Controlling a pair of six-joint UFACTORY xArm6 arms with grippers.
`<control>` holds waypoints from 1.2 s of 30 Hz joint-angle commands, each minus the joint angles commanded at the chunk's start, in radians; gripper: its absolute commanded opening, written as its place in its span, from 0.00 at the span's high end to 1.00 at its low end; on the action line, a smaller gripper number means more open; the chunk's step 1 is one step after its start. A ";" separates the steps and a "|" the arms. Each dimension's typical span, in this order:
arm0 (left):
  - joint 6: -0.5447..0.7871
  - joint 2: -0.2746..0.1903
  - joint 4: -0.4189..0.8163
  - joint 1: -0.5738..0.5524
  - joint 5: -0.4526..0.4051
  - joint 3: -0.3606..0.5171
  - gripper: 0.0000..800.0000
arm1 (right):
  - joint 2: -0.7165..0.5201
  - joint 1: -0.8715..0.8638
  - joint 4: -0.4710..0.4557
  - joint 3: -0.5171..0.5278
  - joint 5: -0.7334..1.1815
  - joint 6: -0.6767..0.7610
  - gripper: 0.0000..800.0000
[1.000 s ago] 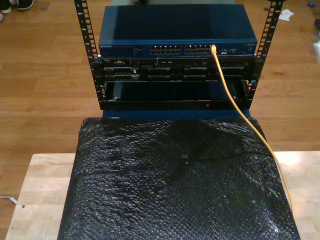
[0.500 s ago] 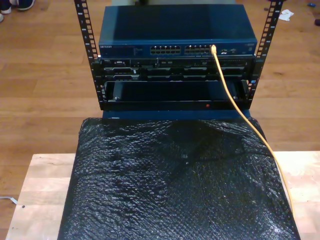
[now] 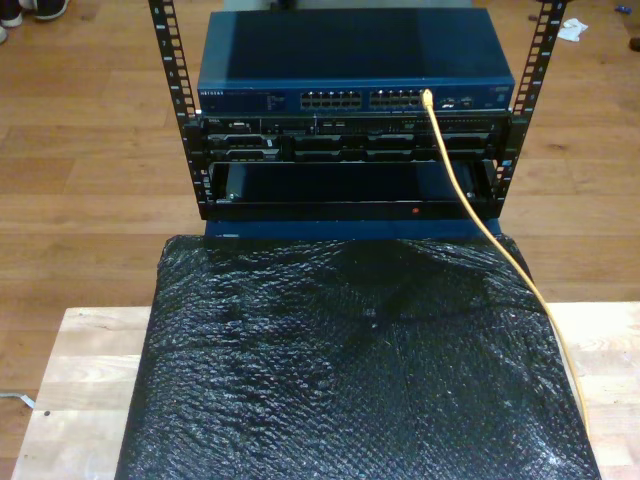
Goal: Grab the cable and plug it in
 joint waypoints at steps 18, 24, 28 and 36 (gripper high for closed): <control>0.000 0.000 0.000 0.000 0.000 0.000 0.00 | -0.025 -0.075 -0.002 0.347 -0.270 -0.035 0.00; 0.000 0.000 0.000 0.000 0.002 0.000 0.00 | -0.012 -0.078 0.003 0.420 -0.420 -0.040 0.00; 0.000 0.000 0.000 0.000 0.002 0.000 0.00 | -0.014 -0.075 0.003 0.427 -0.443 -0.040 0.00; 0.000 0.000 0.000 0.000 0.002 0.000 0.00 | -0.023 -0.078 0.003 0.430 -0.451 -0.038 0.00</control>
